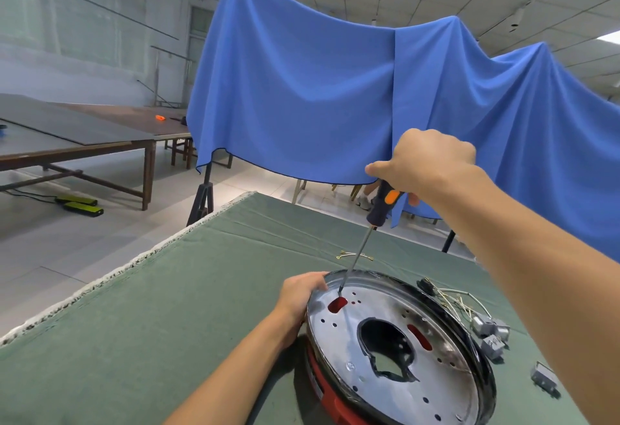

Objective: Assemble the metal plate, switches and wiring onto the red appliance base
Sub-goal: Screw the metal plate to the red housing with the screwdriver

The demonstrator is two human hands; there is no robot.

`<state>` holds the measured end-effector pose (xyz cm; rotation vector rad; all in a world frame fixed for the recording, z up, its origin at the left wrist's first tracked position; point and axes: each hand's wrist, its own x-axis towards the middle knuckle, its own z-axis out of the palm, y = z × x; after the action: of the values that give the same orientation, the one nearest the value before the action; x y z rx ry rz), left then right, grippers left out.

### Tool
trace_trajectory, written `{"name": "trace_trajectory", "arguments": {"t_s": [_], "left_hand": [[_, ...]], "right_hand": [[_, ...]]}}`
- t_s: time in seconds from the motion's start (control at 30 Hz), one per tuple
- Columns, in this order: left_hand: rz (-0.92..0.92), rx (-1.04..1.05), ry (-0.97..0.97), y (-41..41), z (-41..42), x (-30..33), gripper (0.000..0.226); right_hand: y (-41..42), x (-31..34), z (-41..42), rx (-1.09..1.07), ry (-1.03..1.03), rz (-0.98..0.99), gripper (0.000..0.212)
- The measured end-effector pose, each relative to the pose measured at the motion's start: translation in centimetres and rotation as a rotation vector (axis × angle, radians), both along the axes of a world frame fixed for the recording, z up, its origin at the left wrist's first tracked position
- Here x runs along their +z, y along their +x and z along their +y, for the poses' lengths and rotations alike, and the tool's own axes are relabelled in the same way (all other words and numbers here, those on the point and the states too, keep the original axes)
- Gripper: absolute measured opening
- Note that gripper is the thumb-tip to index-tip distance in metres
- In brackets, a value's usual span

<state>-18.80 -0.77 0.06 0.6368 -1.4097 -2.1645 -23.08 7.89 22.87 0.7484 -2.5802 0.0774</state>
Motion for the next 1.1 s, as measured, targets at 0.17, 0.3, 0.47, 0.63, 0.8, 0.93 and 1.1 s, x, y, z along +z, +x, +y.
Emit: {"name": "trace_trajectory", "arguments": {"t_s": [0.17, 0.3, 0.47, 0.63, 0.8, 0.93, 1.1], "left_hand": [[0.012, 0.004, 0.002, -0.1, -0.3, -0.1, 0.032], [0.006, 0.011, 0.019, -0.1, -0.1, -0.3, 0.031], [0.012, 0.003, -0.001, -0.2, -0.2, 0.3, 0.035], [-0.018, 0.009, -0.013, -0.1, -0.4, -0.5, 0.019], [-0.015, 0.013, -0.031, -0.5, -0.6, -0.7, 0.018], [-0.064, 0.043, -0.117, -0.7, -1.1, -0.7, 0.010], [-0.108, 0.077, -0.132, -0.9, -1.3, -1.2, 0.018]], "right_hand": [[0.2, 0.3, -0.3, 0.199, -0.016, -0.262, 0.016], [0.4, 0.0, -0.3, 0.094, 0.002, 0.078, 0.028], [0.7, -0.4, -0.5, 0.178, -0.006, -0.150, 0.011], [0.9, -0.2, -0.9, 0.091, -0.011, -0.010, 0.027], [1.0, -0.5, -1.5, 0.174, 0.000, -0.117, 0.025], [0.6, -0.4, -1.5, 0.243, -0.101, -0.220, 0.015], [0.6, -0.9, -1.0, 0.157, -0.091, -0.002, 0.024]]}}
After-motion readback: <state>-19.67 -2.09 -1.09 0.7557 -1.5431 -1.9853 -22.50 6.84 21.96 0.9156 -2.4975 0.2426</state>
